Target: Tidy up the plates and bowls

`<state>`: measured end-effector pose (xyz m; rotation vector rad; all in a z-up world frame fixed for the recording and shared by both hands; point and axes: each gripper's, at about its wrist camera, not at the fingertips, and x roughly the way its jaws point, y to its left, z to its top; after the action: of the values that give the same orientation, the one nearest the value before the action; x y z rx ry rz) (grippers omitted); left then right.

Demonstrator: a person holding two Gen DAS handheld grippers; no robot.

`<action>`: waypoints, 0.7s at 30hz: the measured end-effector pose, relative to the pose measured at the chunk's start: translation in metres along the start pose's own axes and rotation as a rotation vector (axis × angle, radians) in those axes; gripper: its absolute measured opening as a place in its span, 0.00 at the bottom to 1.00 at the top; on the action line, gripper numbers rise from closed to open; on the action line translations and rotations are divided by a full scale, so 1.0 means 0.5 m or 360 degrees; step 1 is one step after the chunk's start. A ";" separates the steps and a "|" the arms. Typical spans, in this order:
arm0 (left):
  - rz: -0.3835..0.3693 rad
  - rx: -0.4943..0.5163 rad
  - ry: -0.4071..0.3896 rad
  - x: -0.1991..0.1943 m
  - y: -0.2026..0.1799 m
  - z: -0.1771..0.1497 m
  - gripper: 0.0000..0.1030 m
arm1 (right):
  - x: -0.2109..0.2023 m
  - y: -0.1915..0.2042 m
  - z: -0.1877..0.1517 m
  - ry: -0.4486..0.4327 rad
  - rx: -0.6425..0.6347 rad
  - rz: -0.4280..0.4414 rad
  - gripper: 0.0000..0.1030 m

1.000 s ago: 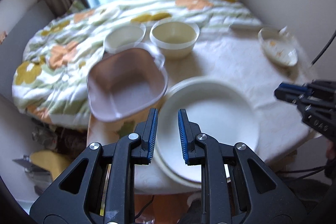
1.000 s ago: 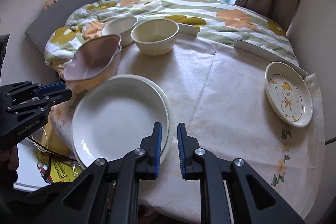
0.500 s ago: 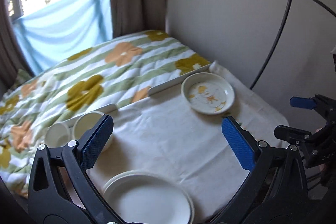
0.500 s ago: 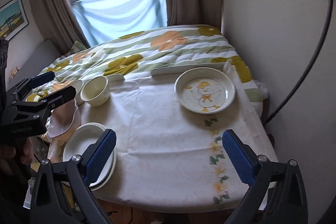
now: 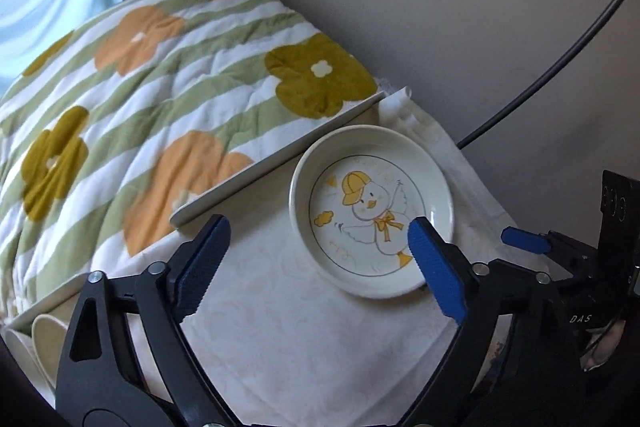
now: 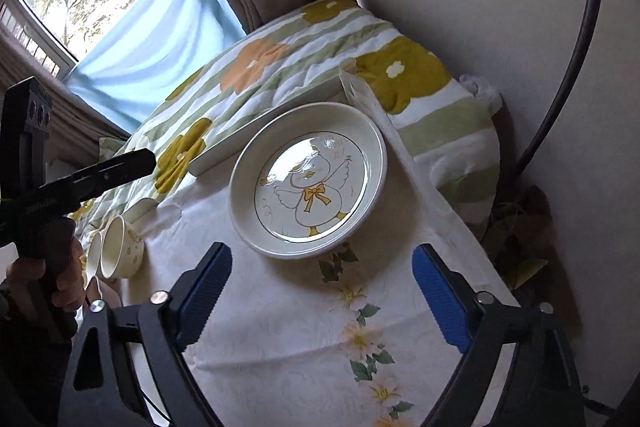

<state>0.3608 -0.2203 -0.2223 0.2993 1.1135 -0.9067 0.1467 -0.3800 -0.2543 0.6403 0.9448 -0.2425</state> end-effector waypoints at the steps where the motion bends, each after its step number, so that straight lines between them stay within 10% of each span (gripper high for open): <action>1: -0.0007 -0.0007 0.0050 0.032 0.008 0.010 0.75 | 0.020 -0.011 0.006 0.0019 0.0046 0.0003 0.70; 5: -0.0014 -0.0025 0.0188 0.129 0.035 0.019 0.45 | 0.078 -0.059 0.023 0.0061 0.0273 0.0052 0.58; 21: -0.0068 0.0010 0.0350 0.234 0.053 0.037 0.13 | 0.149 -0.065 0.045 0.0068 0.0346 0.0053 0.21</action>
<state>0.4094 -0.2710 -0.3212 0.3889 1.3236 -0.9310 0.1897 -0.4135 -0.3188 0.8631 0.9556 -0.3051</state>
